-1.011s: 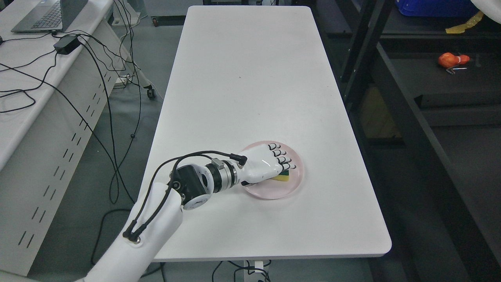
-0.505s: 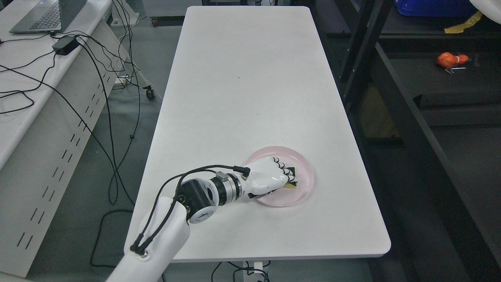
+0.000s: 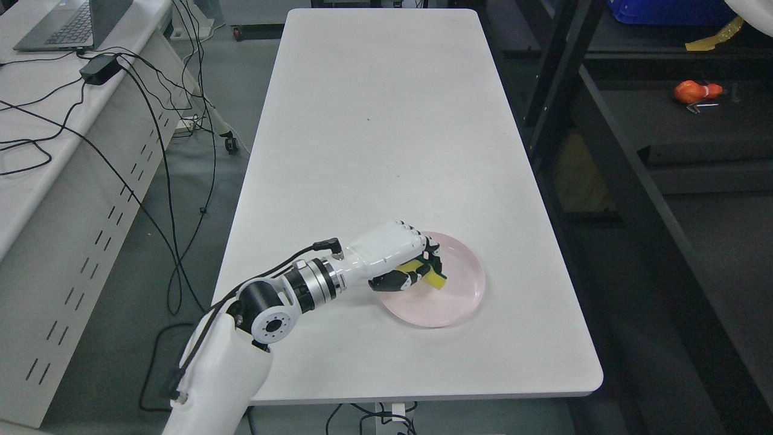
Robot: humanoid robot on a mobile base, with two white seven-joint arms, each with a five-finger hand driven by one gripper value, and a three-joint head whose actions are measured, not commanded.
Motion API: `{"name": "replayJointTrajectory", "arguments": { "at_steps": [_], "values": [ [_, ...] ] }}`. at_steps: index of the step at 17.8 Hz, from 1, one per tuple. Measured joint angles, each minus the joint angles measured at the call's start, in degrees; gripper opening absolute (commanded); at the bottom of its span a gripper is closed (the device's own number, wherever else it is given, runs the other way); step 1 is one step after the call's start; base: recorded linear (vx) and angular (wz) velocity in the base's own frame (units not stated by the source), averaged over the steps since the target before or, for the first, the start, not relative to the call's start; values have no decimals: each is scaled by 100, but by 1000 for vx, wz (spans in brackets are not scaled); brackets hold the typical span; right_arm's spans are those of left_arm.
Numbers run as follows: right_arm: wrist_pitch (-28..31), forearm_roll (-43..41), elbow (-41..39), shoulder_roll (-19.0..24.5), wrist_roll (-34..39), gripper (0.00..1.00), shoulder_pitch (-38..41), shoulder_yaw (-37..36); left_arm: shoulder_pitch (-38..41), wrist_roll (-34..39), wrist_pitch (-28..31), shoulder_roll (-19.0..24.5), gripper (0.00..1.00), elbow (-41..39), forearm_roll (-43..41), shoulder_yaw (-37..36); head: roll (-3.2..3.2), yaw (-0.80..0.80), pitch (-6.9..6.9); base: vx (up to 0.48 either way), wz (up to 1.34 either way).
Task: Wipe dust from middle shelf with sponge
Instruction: 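Lift the sponge off the plate and pull it toward the robot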
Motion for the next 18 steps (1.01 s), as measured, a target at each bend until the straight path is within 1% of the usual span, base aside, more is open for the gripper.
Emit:
{"name": "replayJointTrajectory", "arguments": {
  "at_steps": [3, 6, 9, 11, 13, 16, 18],
  "values": [
    [0, 0, 0, 0, 0, 100, 0, -1, 16, 16, 143, -25, 0, -66, 1126, 508, 0, 0, 0, 0, 0],
    [0, 0, 0, 0, 0, 100, 0, -1, 42, 102, 639, -43, 0, -115, 2454, 933, 0, 0, 0, 0, 0],
    [0, 0, 0, 0, 0, 100, 0, -1, 148, 475, 1226, -58, 0, -157, 3860, 1267, 0, 0, 0, 0, 0],
    [0, 0, 0, 0, 0, 100, 0, -1, 296, 836, 1373, -67, 0, -201, 4564, 1437, 0, 0, 0, 0, 0],
    [0, 0, 0, 0, 0, 100, 0, -1, 461, 1215, 1447, -74, 0, -277, 5025, 1593, 0, 0, 0, 0, 0],
    [0, 0, 0, 0, 0, 100, 0, -1, 703, 1496, 1536, -82, 0, -425, 5463, 1891, 0, 0, 0, 0, 0],
    [0, 0, 0, 0, 0, 100, 0, -1, 793, 1612, 1851, -86, 0, -510, 5615, 2129, 0, 0, 0, 0, 0]
  ]
}}
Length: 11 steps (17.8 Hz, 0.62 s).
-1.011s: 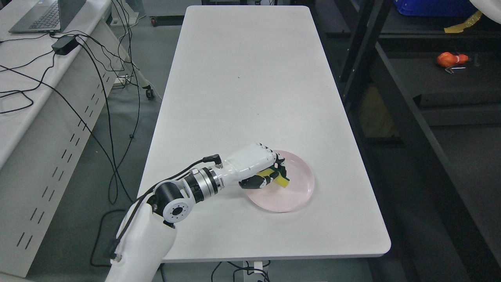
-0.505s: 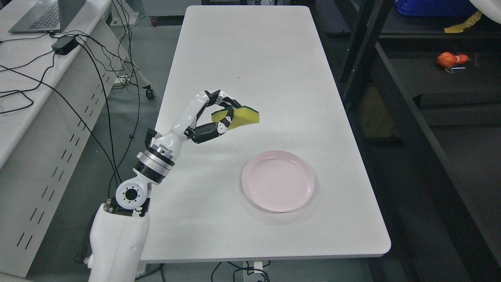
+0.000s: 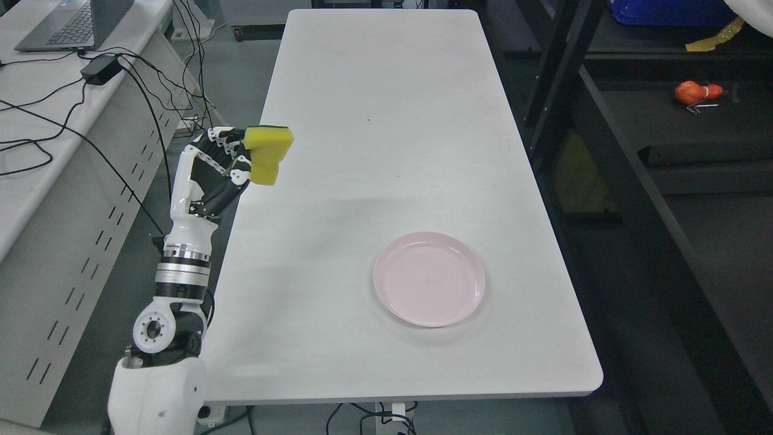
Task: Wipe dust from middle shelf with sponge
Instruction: 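Lift the sponge off the plate and pull it toward the robot, then hold the sponge in the left hand while driving to the shelf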
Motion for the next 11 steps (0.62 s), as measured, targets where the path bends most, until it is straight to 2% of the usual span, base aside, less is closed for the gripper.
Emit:
{"name": "replayJointTrajectory", "arguments": {
  "at_steps": [3, 11],
  "values": [
    [0, 0, 0, 0, 0, 100, -1, 0, 86, 59, 337, -5, 0, -158, 149, 359, 0, 0, 0, -15, 0],
    [0, 0, 0, 0, 0, 100, 0, 0, 232, 48, 437, -11, 0, -401, 270, 846, 0, 0, 0, -78, 10]
  ]
}}
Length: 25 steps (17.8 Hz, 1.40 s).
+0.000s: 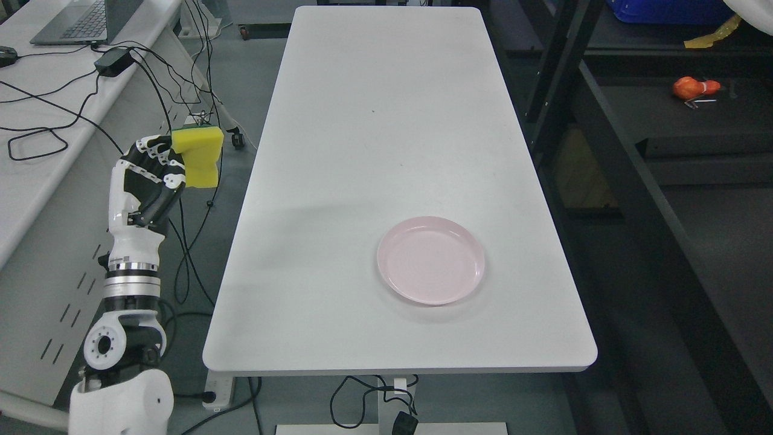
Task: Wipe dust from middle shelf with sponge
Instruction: 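Hold the sponge in the left hand while driving to the shelf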
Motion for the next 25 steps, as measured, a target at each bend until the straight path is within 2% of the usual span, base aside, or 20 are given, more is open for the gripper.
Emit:
{"name": "replayJointTrajectory", "arguments": {
  "at_steps": [14, 25],
  "values": [
    [0, 0, 0, 0, 0, 100, 0, -1, 186, -62, 80, -5, 1, -157, 0, 179, 0, 0, 0, -121, -169],
    [0, 0, 0, 0, 0, 100, 0, 0, 766, -150, -462, -5, 1, -205, -8, -18, 0, 0, 0, -189, 43]
  ]
}}
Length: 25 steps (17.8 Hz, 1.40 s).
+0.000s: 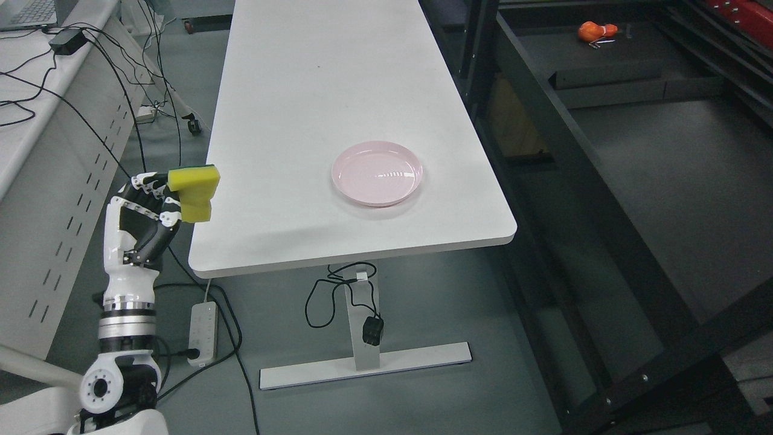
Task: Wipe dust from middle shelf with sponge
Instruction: 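Hold the sponge in the left hand while driving to the shelf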
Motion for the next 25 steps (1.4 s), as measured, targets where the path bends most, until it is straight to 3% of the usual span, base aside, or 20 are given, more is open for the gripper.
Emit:
{"name": "replayJointTrajectory", "arguments": {
  "at_steps": [7, 25],
  "values": [
    [0, 0, 0, 0, 0, 100, -1, 2, 285, -38, -265, 0, 1, -29, 4, -109, 0, 0, 0, -183, 103],
    [0, 0, 0, 0, 0, 100, 0, 1, 438, -31, -293, 0, 1, -188, 7, -515, 0, 0, 0, -245, -81]
  ]
}}
